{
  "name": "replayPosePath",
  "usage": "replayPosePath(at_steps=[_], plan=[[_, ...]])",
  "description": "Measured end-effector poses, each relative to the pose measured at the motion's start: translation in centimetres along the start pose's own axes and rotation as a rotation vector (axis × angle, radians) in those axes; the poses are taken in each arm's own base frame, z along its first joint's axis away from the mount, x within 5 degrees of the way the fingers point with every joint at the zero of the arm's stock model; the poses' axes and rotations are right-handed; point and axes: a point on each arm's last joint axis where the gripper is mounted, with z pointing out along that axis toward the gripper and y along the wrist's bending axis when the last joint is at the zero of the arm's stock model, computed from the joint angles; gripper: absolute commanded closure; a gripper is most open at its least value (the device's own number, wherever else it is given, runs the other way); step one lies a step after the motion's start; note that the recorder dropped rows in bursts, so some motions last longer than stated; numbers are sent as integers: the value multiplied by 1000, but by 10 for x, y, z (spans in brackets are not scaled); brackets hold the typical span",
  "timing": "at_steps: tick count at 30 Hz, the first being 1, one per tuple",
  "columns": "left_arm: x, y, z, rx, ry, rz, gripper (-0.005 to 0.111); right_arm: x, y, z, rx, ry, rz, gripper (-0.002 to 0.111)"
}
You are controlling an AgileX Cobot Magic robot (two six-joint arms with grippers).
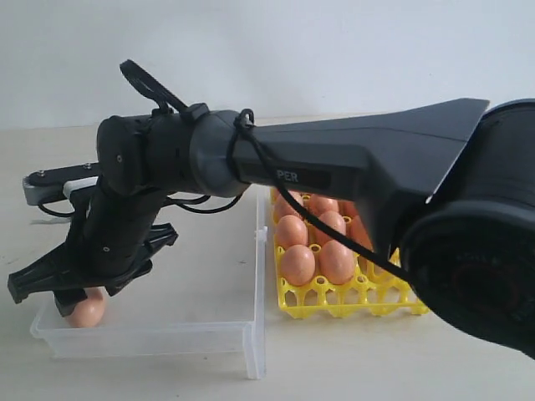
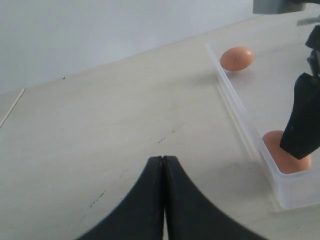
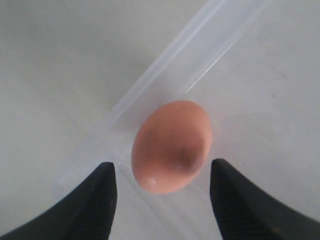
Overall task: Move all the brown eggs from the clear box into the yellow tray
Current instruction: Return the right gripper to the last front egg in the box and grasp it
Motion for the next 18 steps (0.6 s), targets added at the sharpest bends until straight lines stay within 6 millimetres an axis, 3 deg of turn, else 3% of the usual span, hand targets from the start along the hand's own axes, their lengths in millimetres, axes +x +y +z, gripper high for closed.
replayPosePath(at_steps=[18], plan=[[0, 0, 0, 0, 0, 0, 107, -3, -6, 18, 5, -31, -22, 54]])
